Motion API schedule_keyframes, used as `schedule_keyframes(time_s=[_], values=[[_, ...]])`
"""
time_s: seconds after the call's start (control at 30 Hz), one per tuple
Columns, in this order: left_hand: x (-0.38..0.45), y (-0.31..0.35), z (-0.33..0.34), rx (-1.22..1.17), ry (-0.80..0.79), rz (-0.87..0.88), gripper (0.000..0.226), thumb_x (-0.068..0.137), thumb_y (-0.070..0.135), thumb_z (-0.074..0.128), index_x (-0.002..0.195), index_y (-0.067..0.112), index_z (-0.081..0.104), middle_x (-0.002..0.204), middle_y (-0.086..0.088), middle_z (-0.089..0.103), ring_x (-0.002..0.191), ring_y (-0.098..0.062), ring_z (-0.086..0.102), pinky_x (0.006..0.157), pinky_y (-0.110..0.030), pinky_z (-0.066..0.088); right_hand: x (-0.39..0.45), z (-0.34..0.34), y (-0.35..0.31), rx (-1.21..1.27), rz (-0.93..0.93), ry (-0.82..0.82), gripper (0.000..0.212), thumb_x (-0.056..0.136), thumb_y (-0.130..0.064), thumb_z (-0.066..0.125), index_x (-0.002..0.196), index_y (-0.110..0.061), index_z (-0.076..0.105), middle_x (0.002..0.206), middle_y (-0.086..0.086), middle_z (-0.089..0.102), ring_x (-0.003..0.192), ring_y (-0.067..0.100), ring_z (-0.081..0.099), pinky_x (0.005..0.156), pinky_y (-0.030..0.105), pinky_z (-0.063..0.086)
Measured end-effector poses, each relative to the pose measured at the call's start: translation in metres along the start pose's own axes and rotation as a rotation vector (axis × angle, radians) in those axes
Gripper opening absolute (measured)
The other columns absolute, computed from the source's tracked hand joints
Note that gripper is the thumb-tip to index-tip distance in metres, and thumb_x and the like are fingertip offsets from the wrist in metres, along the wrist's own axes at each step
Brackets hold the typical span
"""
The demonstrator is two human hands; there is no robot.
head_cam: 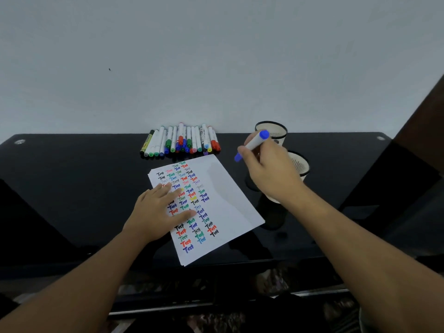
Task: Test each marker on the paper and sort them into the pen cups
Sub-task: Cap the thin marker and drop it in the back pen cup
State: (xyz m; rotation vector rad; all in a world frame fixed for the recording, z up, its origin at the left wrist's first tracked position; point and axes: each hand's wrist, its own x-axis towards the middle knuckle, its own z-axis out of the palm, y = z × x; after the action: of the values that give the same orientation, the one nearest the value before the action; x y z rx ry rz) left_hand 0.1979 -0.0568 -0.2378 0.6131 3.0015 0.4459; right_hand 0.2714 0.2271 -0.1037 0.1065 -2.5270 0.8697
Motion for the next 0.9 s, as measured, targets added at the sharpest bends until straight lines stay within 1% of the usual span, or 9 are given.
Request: schedule_keyframes(time_s=[0.13, 0.3, 0.4, 0.47, 0.53, 0.57, 0.67, 0.77, 0.9], values=[[0.000, -0.001, 0.000, -0.001, -0.016, -0.002, 0.115, 0.065, 0.106, 0.021, 0.158, 0.039, 0.029, 0.169, 0.005, 0.015, 0.156, -0.017, 0.007, 0.126, -0.046, 0.004, 0.004, -0.036, 0.008, -0.015, 0.100, 0.123, 0.023, 0.107, -0.037, 0.049, 0.105, -0.015, 0.054, 0.075, -0.010, 0.061, 0.068, 0.009, 0.060, 0.062, 0.032, 0.045], [0.000, -0.003, 0.001, 0.017, -0.019, -0.003, 0.117, 0.063, 0.106, 0.018, 0.158, 0.039, 0.026, 0.169, 0.005, 0.013, 0.157, -0.017, 0.006, 0.127, -0.047, 0.004, 0.004, -0.056, 0.028, -0.060, 0.242, 0.192, 0.028, 0.107, -0.040, 0.049, 0.112, -0.012, 0.049, 0.076, -0.003, 0.063, 0.071, 0.014, 0.063, 0.065, 0.040, 0.054], [0.000, -0.003, 0.001, 0.016, -0.022, -0.003, 0.116, 0.064, 0.106, 0.018, 0.158, 0.040, 0.026, 0.169, 0.004, 0.014, 0.157, -0.017, 0.006, 0.126, -0.047, 0.004, 0.000, -0.054, 0.040, -0.132, 0.299, 0.153, 0.025, 0.106, -0.038, 0.052, 0.108, -0.013, 0.049, 0.075, 0.000, 0.061, 0.070, 0.019, 0.065, 0.064, 0.045, 0.056], [0.000, -0.003, 0.000, 0.012, -0.025, -0.005, 0.117, 0.063, 0.106, 0.018, 0.158, 0.040, 0.026, 0.169, 0.005, 0.014, 0.157, -0.017, 0.006, 0.126, -0.047, 0.004, -0.002, -0.050, 0.047, -0.207, 0.344, 0.083, 0.024, 0.105, -0.040, 0.053, 0.104, -0.016, 0.049, 0.077, -0.003, 0.062, 0.074, 0.019, 0.066, 0.073, 0.046, 0.056], [0.000, -0.002, -0.001, 0.008, -0.028, -0.005, 0.117, 0.063, 0.106, 0.018, 0.158, 0.039, 0.027, 0.169, 0.005, 0.014, 0.157, -0.017, 0.006, 0.126, -0.047, 0.004, -0.004, -0.047, 0.052, -0.307, 0.387, 0.010, 0.024, 0.104, -0.044, 0.053, 0.100, -0.020, 0.049, 0.079, -0.008, 0.062, 0.081, 0.018, 0.065, 0.086, 0.044, 0.047], [-0.001, -0.002, -0.001, 0.003, -0.025, -0.006, 0.117, 0.062, 0.107, 0.018, 0.158, 0.039, 0.027, 0.169, 0.005, 0.014, 0.157, -0.017, 0.007, 0.126, -0.047, 0.004, -0.005, -0.046, 0.054, -0.333, 0.403, -0.013, 0.025, 0.103, -0.046, 0.053, 0.098, -0.022, 0.048, 0.080, -0.010, 0.062, 0.084, 0.018, 0.065, 0.089, 0.044, 0.045], [-0.001, -0.001, -0.001, -0.013, -0.014, -0.010, 0.119, 0.061, 0.107, 0.019, 0.157, 0.039, 0.029, 0.169, 0.005, 0.015, 0.156, -0.016, 0.007, 0.126, -0.046, 0.005, -0.007, -0.044, 0.055, -0.287, 0.426, -0.023, 0.027, 0.100, -0.052, 0.054, 0.092, -0.026, 0.049, 0.080, -0.010, 0.063, 0.086, 0.017, 0.064, 0.091, 0.049, 0.049], [-0.001, -0.001, -0.002, -0.013, -0.010, -0.010, 0.119, 0.060, 0.107, 0.019, 0.157, 0.039, 0.030, 0.169, 0.005, 0.016, 0.156, -0.016, 0.008, 0.126, -0.046, 0.005, -0.006, -0.043, 0.053, -0.242, 0.414, 0.010, 0.028, 0.099, -0.054, 0.056, 0.102, -0.027, 0.055, 0.079, -0.011, 0.065, 0.083, 0.011, 0.063, 0.093, 0.049, 0.050], [-0.002, 0.002, -0.004, -0.020, -0.018, -0.008, 0.120, 0.060, 0.107, 0.020, 0.157, 0.038, 0.030, 0.169, 0.005, 0.016, 0.156, -0.017, 0.009, 0.125, -0.046, 0.006, -0.007, -0.043, 0.048, -0.193, 0.382, 0.047, 0.030, 0.097, -0.054, 0.061, 0.110, -0.028, 0.058, 0.079, -0.013, 0.065, 0.089, 0.012, 0.064, 0.094, 0.048, 0.052]])
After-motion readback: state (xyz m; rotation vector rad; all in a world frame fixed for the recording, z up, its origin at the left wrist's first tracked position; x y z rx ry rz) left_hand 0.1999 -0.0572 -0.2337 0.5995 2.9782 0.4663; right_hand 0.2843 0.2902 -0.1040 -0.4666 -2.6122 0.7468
